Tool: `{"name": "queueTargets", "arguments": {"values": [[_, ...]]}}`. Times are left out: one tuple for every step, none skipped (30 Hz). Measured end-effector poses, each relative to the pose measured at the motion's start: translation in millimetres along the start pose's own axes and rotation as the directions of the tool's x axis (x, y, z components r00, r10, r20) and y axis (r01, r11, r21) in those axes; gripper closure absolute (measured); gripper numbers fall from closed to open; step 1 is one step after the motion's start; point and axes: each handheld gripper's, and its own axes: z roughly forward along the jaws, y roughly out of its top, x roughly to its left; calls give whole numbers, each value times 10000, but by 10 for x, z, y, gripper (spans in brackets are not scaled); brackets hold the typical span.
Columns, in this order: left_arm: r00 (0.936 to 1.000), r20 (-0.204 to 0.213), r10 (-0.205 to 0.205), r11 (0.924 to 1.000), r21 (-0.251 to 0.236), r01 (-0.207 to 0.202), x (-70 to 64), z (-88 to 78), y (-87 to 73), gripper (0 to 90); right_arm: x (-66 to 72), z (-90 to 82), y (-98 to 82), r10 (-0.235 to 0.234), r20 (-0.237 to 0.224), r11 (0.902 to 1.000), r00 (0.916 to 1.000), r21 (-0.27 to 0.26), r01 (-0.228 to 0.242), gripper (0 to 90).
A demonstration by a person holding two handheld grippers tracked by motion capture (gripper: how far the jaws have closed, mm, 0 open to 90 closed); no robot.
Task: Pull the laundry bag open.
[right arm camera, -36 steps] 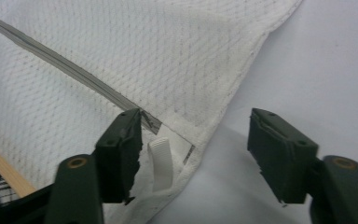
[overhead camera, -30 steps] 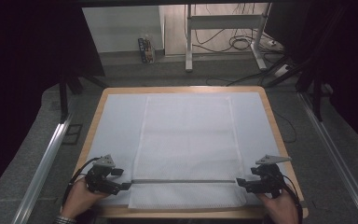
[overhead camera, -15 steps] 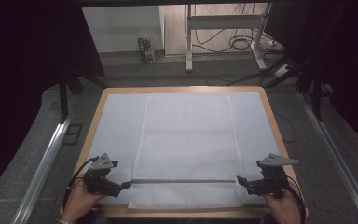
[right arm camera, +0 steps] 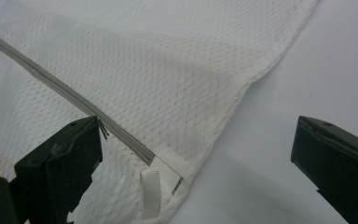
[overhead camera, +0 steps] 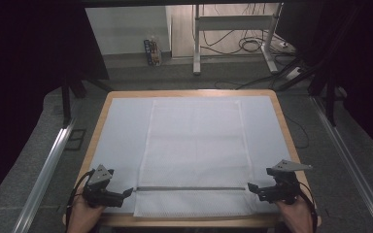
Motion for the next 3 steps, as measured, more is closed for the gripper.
{"name": "queueTargets", "arguments": {"values": [[10000, -36, 8, 10000, -17, -8, 1, 0, 0, 0, 3, 7, -1, -34, -2, 10000, 10000, 44, 34, 16], [10000, -67, 32, 10000, -41, -32, 0, -1, 1, 0, 7, 15, -4, -71, 2, 9999, 10000, 111, 71, 13], [9999, -105, 62, 10000, -58, -63, -2, -2, 4, 0, 6, 20, -4, -117, -9, 9998, 9999, 135, 117, 10]]}}
